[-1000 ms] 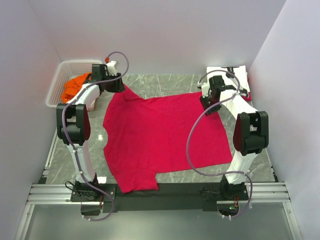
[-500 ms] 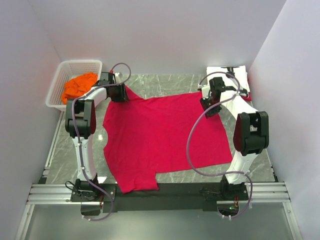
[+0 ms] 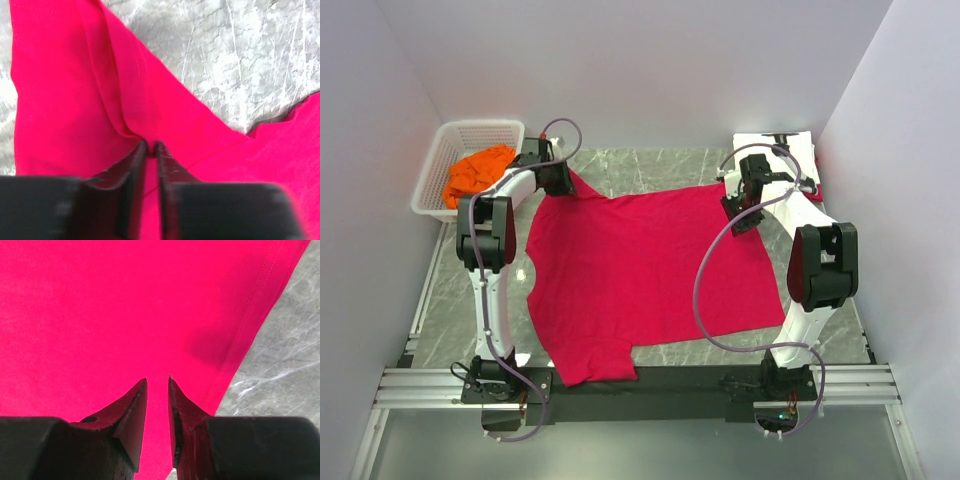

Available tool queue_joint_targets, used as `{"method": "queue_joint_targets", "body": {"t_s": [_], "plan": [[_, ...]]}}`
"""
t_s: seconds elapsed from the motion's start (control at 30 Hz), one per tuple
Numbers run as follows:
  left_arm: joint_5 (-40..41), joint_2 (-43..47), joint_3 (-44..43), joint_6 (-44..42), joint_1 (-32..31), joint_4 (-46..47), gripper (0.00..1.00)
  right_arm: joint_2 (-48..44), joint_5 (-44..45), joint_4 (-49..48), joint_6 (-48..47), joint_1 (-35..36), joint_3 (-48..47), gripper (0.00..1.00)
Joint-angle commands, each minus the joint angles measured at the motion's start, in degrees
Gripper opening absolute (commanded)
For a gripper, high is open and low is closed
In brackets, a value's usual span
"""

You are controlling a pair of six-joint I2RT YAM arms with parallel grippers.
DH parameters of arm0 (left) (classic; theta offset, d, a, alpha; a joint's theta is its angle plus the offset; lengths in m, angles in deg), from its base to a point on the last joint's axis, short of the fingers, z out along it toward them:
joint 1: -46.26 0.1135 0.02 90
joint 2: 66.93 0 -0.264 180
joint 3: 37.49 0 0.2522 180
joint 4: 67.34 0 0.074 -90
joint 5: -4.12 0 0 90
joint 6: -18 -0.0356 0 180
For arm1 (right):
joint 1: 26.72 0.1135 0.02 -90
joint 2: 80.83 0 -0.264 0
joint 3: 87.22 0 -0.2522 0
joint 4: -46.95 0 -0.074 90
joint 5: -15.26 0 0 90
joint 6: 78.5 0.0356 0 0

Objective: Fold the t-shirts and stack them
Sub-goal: Flatten the tshirt out

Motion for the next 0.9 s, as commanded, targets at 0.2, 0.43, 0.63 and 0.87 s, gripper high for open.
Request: {"method": "queue_joint_targets", "body": {"t_s": [0.2,0.43,0.63,0.87], "plan": [[-1.56,-2.26,-7.55,-1.57,-1.81,1.33,0.0,-2.07,0.02,-0.73,-0.8,-0.58,0.49,0.29],[-6.56,-8.05,-17.28,-4.91,-4.19,8.02,0.24,-2.33,-1.12,0.06,-0.36,-0.75,0.66,0.29],[-7.1,-10.71,-23.91,-6.14,-3.84,6.17,0.57,-3.65,-1.74,1.47,-0.89,-0.75,0.75,0.29],[-6.57,14.39,-1.26,-11.84,-0.06,1.09,0.52,-5.5,-2.79,4.19,-3.53,-0.84,3.47,0.29]]}}
